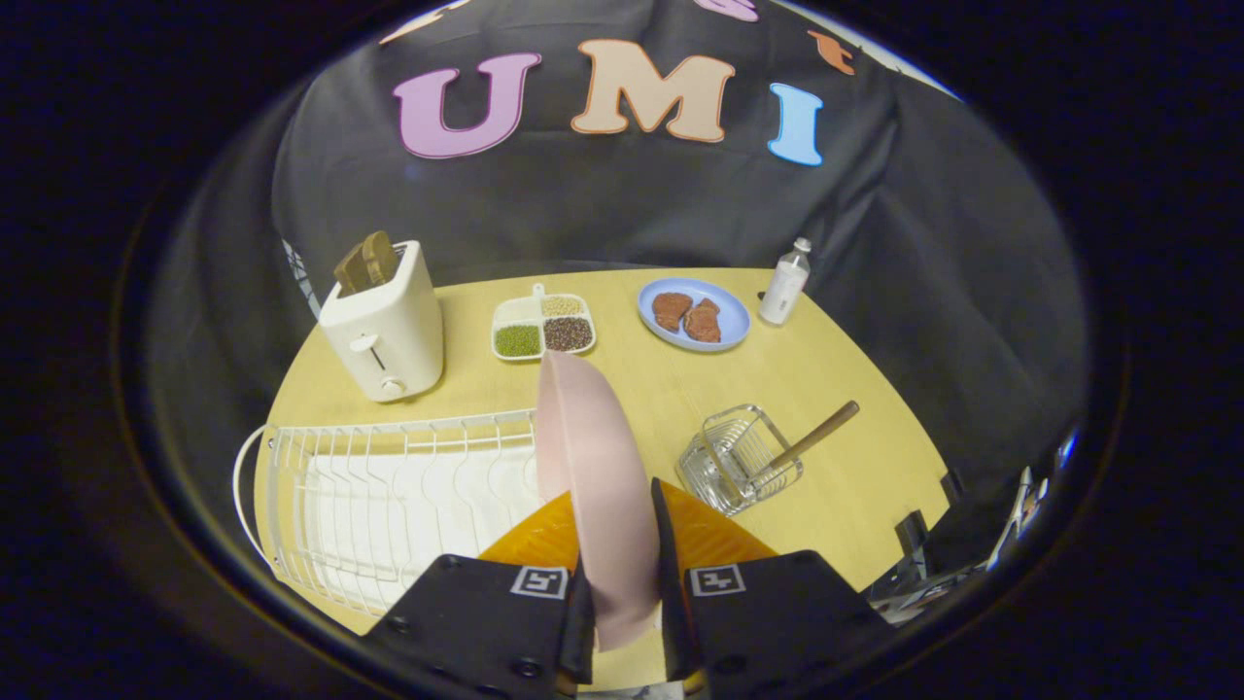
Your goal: Take the plate from the dish rack, then take the spoon from the basket and place it into the plate.
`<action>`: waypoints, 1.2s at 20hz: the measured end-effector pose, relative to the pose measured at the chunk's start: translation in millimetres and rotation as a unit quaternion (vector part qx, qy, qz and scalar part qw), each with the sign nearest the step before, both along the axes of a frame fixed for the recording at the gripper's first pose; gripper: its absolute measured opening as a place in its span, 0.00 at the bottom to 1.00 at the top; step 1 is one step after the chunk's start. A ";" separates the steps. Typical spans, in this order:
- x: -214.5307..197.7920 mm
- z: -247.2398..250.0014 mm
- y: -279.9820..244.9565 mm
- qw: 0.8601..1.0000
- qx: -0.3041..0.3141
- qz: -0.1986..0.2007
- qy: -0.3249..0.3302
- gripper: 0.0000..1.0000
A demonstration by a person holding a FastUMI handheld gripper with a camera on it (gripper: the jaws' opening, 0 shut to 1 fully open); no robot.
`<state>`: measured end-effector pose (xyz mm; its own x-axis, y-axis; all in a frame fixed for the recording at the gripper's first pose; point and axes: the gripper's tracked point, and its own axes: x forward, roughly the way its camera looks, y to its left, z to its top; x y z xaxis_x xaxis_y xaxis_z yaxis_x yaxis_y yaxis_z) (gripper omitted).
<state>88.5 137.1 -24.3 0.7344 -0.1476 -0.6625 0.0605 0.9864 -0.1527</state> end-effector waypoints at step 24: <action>-55.5 104.5 -118.1 0.974 0.105 -0.120 -0.162 0.27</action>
